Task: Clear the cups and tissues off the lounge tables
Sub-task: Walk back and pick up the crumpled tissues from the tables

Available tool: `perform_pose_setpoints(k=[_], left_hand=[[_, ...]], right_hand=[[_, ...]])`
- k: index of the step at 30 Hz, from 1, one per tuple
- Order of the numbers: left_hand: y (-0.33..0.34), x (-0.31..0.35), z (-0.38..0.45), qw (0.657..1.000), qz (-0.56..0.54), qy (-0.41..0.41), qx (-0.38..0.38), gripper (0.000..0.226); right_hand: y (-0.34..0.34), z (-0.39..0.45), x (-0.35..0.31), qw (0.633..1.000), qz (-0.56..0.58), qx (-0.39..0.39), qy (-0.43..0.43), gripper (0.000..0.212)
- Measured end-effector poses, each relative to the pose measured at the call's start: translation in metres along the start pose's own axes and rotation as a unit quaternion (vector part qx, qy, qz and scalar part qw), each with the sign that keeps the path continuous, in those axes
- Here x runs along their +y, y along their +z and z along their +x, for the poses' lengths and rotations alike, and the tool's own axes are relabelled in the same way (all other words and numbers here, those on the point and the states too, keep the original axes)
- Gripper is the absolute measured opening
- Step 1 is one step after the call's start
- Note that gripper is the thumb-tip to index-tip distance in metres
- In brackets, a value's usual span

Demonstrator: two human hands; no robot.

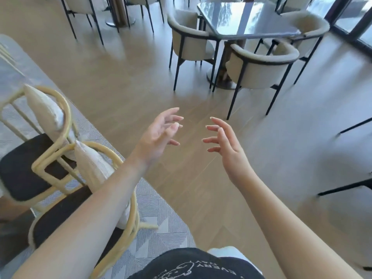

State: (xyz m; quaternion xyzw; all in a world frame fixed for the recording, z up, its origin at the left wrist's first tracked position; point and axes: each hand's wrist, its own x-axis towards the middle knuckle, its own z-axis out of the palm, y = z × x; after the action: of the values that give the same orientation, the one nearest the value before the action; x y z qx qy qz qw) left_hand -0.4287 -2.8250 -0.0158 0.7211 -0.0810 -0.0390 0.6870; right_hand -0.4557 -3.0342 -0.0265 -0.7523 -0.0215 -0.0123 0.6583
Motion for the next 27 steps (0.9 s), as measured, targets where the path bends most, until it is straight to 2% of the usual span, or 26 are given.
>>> perform_pose_setpoints(k=[8, 15, 18, 27], left_hand=[[-0.011, -0.018, 0.118, 0.999, 0.006, -0.014, 0.033, 0.064], [0.000, -0.017, 0.236, 0.996, 0.007, -0.006, 0.091, 0.074], [-0.002, -0.006, 0.288, 0.995, 0.010, 0.008, 0.102, 0.069], [-0.094, 0.006, 0.395, 0.981, -0.003, 0.025, 0.190, 0.069]], right_hand=[[-0.011, 0.137, 0.020, 0.999, 0.024, -0.028, 0.004, 0.045], [-0.037, 0.271, 0.019, 0.995, 0.033, -0.096, -0.012, 0.042], [-0.039, 0.334, 0.008, 0.992, 0.033, -0.121, -0.021, 0.041], [0.017, 0.484, -0.009, 0.982, 0.035, -0.184, -0.035, 0.040]])
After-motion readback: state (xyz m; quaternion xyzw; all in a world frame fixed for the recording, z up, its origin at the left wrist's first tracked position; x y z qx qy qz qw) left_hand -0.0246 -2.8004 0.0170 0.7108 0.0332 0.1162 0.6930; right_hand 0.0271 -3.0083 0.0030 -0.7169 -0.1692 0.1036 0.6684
